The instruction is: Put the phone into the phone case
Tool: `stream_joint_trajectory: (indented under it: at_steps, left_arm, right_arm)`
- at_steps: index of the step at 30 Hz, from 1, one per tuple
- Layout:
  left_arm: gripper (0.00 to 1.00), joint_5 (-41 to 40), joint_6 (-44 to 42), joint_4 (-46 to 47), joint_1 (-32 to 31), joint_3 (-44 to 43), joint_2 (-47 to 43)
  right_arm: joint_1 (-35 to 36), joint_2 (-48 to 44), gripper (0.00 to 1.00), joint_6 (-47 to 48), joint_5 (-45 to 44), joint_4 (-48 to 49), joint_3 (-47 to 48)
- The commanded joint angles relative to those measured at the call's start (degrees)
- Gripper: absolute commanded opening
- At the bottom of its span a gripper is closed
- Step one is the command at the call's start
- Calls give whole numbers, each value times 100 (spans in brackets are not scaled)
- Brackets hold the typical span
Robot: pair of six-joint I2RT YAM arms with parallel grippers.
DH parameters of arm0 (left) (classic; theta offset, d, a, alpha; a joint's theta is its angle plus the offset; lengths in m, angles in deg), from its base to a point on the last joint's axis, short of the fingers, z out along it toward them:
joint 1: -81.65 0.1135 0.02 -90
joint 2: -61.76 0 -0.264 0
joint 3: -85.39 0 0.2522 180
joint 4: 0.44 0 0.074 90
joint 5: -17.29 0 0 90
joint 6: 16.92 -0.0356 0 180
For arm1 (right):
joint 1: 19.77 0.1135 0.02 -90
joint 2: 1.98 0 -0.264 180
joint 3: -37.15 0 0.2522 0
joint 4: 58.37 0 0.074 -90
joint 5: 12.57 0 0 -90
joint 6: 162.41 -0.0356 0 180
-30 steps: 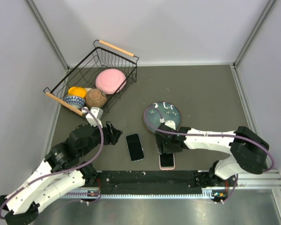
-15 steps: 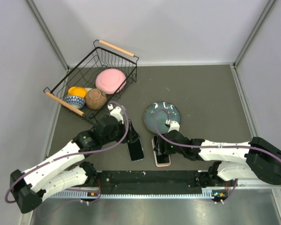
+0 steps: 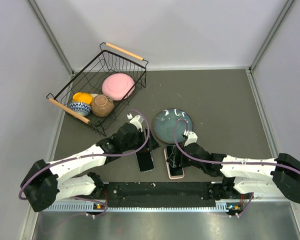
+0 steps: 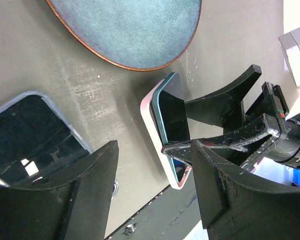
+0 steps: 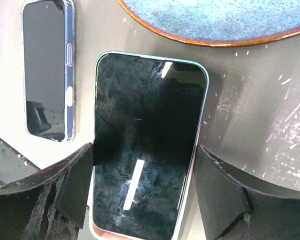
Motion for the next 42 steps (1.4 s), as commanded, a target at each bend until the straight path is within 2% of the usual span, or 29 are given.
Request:
stream_joint_trajectory:
  at_steps: [1,22,25,28,31,32,33,37,42]
  left_arm:
    - [64,373,278,1200,-32,28,387]
    - [60,874,1025,3098,-428,72,2540]
    - [55,1111,1157,3467,-454,107,2786]
    - [45,1296,1219,3714,-463,142,2945]
    - [32,1428,1167,3811,-463,133,2998]
    - [25,1454,1140,3811,-463,125,2989]
    - [23,1455,1088,3811,-463,124,2989]
    - [18,1507,912,3758,-463,107,2936]
    - [17,1595,675,3820,-463,116,2927]
  right_arm:
    - [73,-411,41,-67,-40,111,-261]
    - [73,-1079,40,-243,-41,550,-701]
    - [73,-1106,43,-322,-23,673,-771]
    - [73,-1088,50,-357,-5,700,-815]
    - [73,-1097,67,-366,-14,657,-798]
    - [73,-1097,71,-366,-58,535,-789]
    - [73,-1123,73,-392,-93,438,-754]
    - [73,-1377,84,-454,-181,-247,-518]
    - [73,-1931,88,-717,-435,-1739,-95]
